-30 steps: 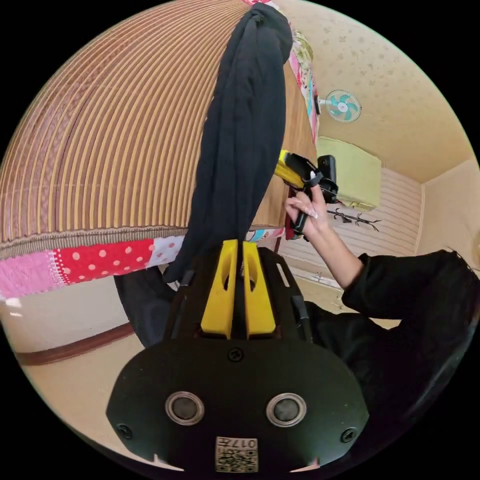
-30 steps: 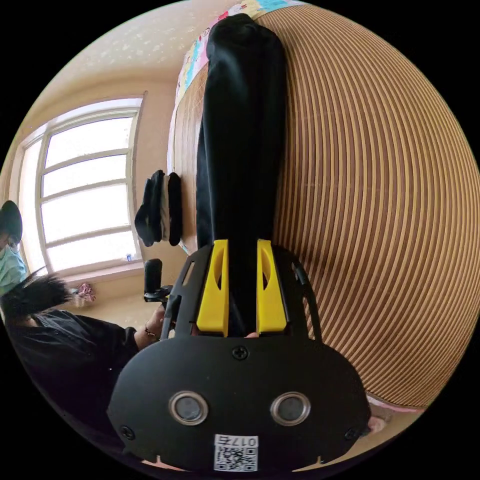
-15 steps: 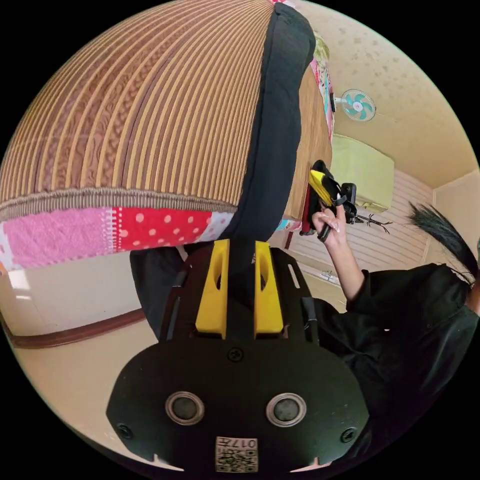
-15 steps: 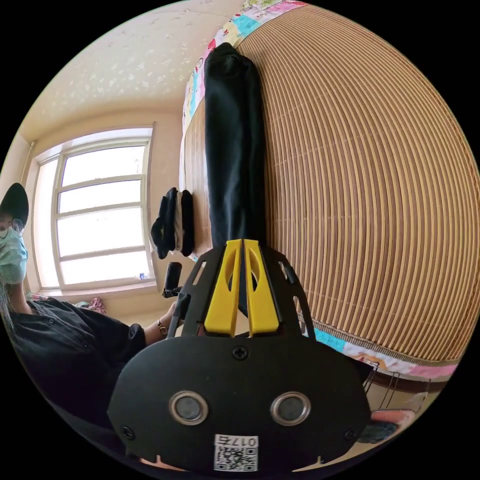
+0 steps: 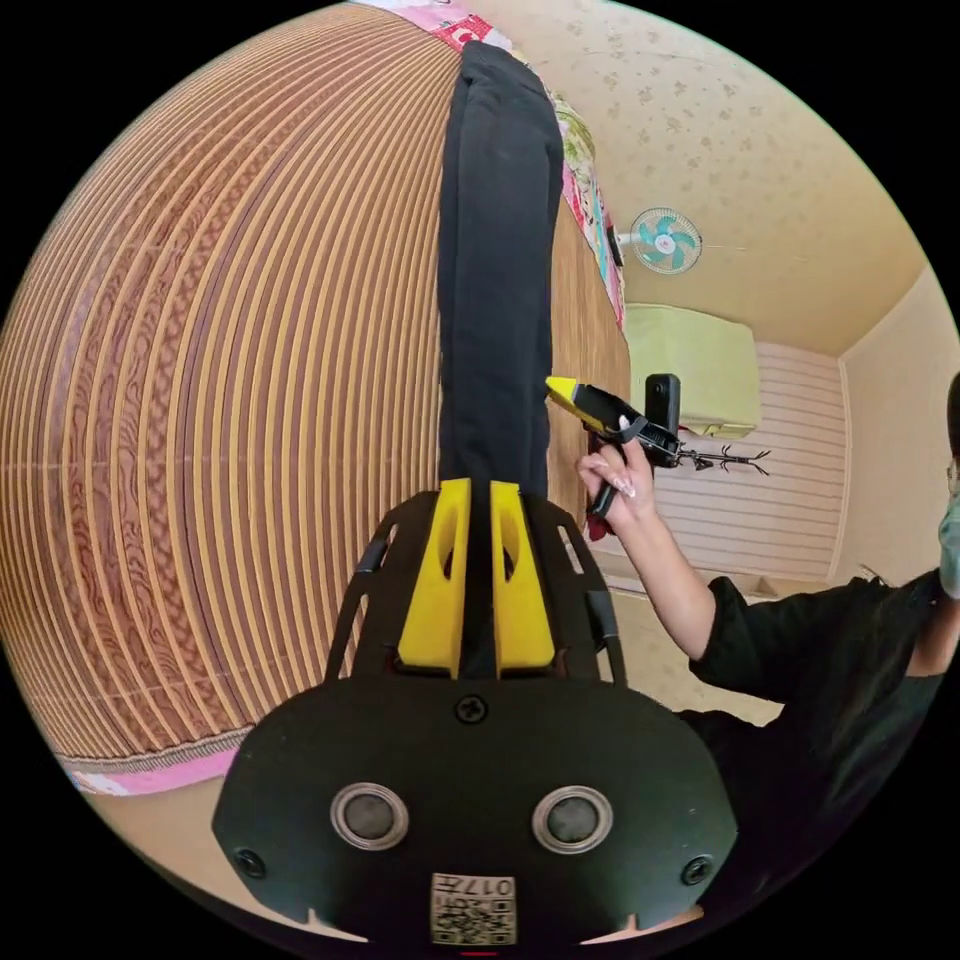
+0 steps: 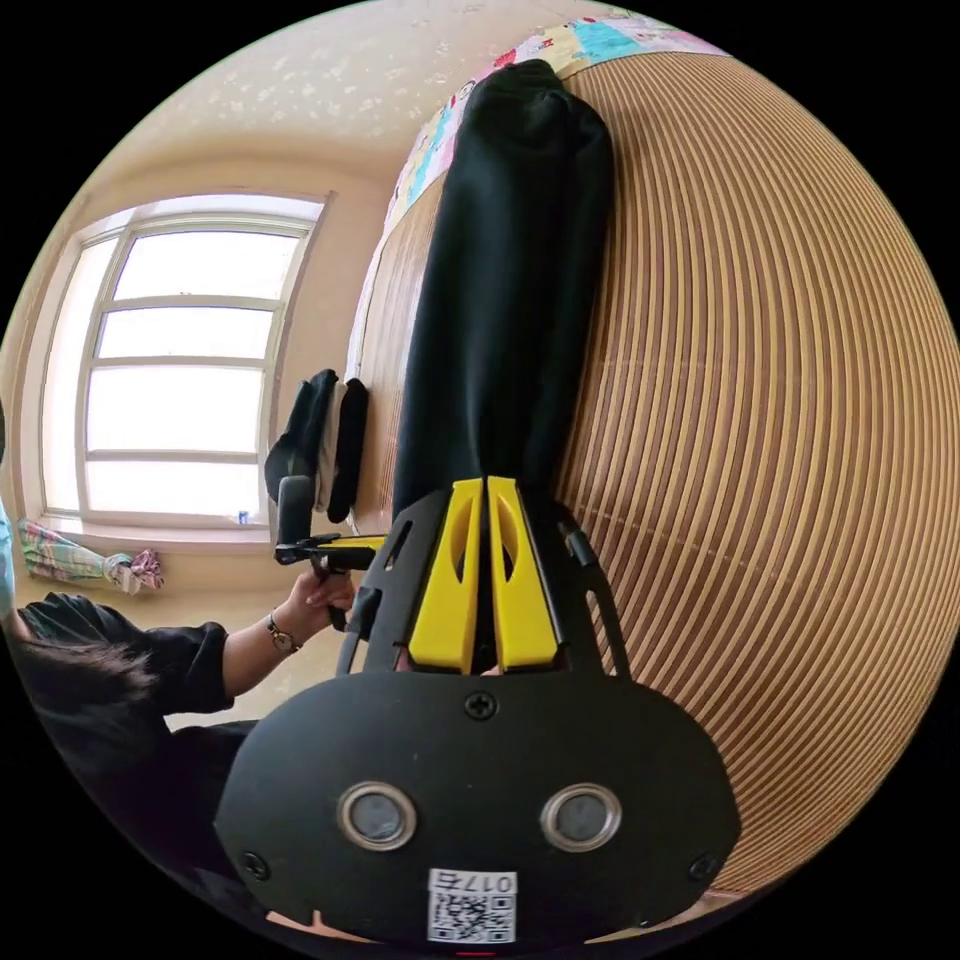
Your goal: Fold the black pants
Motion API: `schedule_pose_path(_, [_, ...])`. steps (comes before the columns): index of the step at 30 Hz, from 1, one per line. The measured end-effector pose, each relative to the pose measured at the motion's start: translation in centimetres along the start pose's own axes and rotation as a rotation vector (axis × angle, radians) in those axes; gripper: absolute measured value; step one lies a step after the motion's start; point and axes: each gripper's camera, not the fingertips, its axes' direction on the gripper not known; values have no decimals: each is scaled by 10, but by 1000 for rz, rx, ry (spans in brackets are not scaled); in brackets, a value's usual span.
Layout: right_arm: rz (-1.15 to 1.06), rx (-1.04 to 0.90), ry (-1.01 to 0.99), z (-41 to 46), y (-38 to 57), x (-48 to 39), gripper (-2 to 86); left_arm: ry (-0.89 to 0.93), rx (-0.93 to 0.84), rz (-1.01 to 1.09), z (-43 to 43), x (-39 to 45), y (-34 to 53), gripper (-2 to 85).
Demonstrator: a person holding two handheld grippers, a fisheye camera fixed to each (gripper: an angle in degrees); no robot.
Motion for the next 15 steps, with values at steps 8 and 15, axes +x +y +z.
schedule_pose_path(8, [165, -83, -23, 5, 38, 49, 41, -41, 62, -136, 27, -25, 31, 80])
schedule_pose_path(15, [291, -70, -485, 39, 11, 97, 118, 116, 1, -141, 69, -63, -15, 164])
